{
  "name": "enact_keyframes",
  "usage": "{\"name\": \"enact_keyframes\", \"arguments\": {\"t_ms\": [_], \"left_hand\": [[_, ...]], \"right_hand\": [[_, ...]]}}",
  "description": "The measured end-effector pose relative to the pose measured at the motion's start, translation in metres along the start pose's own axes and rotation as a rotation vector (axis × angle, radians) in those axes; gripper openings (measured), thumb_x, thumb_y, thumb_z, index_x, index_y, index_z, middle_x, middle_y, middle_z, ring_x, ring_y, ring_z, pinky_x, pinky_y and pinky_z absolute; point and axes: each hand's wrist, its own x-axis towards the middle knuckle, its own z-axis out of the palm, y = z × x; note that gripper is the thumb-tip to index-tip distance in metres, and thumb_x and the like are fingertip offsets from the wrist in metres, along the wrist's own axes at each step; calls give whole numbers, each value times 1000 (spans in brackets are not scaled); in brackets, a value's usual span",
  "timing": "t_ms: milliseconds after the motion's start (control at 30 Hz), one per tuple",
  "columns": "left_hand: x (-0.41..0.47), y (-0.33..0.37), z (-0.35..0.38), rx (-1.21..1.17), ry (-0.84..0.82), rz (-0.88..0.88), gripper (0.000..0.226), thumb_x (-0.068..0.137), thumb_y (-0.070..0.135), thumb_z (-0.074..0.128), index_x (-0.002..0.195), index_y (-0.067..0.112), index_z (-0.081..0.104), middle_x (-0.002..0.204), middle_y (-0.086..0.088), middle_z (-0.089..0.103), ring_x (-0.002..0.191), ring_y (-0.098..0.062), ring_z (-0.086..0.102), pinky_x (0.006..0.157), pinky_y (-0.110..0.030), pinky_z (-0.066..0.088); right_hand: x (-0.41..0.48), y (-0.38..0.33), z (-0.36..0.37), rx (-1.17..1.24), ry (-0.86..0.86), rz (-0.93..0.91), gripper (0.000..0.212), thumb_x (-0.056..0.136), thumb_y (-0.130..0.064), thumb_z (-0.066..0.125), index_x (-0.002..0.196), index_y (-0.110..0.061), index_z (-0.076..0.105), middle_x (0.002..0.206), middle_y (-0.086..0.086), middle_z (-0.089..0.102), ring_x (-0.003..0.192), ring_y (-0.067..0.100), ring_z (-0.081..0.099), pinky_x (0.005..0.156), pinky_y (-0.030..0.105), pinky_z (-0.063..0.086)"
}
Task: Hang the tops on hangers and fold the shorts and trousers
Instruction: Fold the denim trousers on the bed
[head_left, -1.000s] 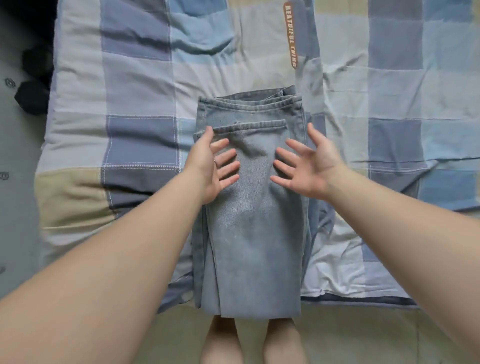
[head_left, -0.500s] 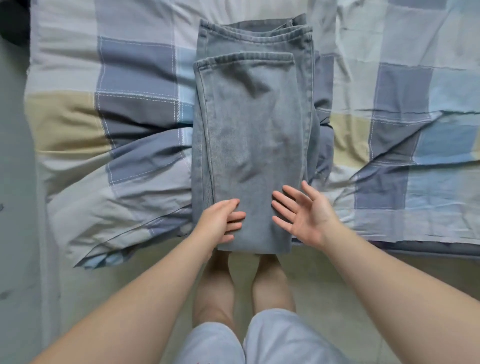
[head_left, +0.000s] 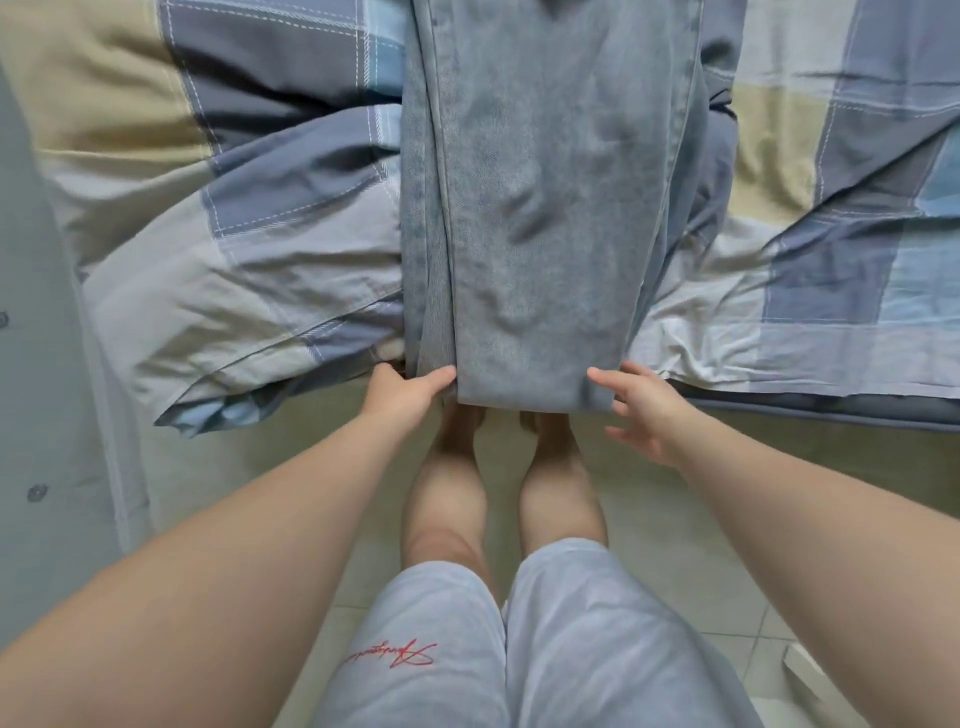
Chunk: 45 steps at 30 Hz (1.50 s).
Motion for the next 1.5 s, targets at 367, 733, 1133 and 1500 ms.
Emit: {"name": "enact_keyframes", "arguments": {"t_ms": [367, 733, 1133, 1500], "left_hand": [[-3, -9, -6, -33, -191, 113, 31, 86, 21, 79, 113, 7, 71, 108, -8, 73, 72, -4, 62, 63, -16, 48], [-83, 23, -45, -128, -221, 184, 3, 93, 28, 68, 94, 25, 69, 91, 9, 75, 73, -6, 70, 63, -26, 54], [-134, 138, -66, -516, 2, 348, 7, 93, 34, 64, 101, 33, 65, 114, 2, 65, 98, -19, 67, 67, -40, 63], [-112, 286, -87, -616, -50, 500, 23, 94, 45, 63, 86, 23, 58, 77, 3, 67, 67, -13, 64, 69, -31, 52]], "right_hand": [[-30, 4, -11, -225, 30, -57, 20, 92, -26, 71, 111, -22, 70, 112, -2, 72, 95, 17, 61, 83, 34, 39], [-126, -14, -26, 120, 28, -170, 10, 94, -22, 65, 102, -18, 66, 105, 2, 71, 88, 16, 68, 65, 32, 53], [-201, -142, -23, 106, 67, -609, 20, 98, -13, 57, 87, -16, 73, 93, 1, 67, 89, 18, 62, 61, 27, 56], [-188, -290, -15, 281, 9, -669, 30, 99, -43, 56, 96, -14, 64, 63, 3, 72, 63, 20, 70, 64, 31, 58]]}}
